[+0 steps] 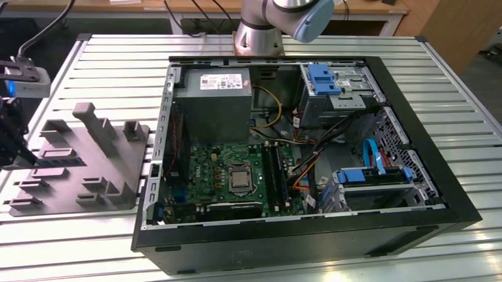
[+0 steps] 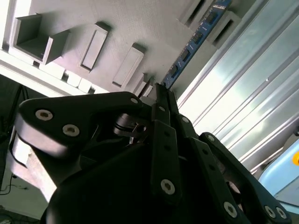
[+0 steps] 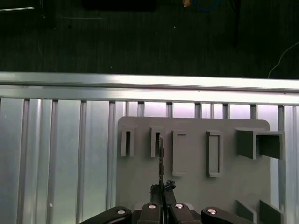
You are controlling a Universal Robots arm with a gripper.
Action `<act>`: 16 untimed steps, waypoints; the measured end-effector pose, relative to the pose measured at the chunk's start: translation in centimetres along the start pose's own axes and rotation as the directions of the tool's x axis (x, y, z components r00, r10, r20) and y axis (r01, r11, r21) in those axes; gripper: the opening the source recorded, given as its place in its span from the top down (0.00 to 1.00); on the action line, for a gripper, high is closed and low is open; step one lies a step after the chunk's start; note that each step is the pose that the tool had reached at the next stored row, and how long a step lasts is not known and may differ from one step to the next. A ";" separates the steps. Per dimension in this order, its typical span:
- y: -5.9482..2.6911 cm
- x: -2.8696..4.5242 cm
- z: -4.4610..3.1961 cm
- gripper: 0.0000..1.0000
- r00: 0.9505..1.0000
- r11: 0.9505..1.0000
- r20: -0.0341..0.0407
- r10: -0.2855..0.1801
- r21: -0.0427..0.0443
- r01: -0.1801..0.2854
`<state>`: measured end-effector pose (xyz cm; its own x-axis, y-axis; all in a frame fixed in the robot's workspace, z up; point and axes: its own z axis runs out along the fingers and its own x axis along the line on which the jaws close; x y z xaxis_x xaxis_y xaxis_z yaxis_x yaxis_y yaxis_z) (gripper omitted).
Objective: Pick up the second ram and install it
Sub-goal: 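Pick up the second ram and move it above second insertion slot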
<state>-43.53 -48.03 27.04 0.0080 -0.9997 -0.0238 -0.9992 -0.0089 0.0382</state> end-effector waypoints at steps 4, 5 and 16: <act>0.06 -0.04 -1.57 0.87 1.000 1.000 0.000 0.000 0.000 0.000; 0.07 -0.04 -1.85 0.87 1.000 1.000 0.000 0.000 0.000 0.000; 0.20 -0.12 -5.18 0.87 1.000 1.000 0.005 0.000 0.000 0.000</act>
<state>-43.53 -48.03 32.22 0.0079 -0.9995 -0.0290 -0.9992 -0.0090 0.0381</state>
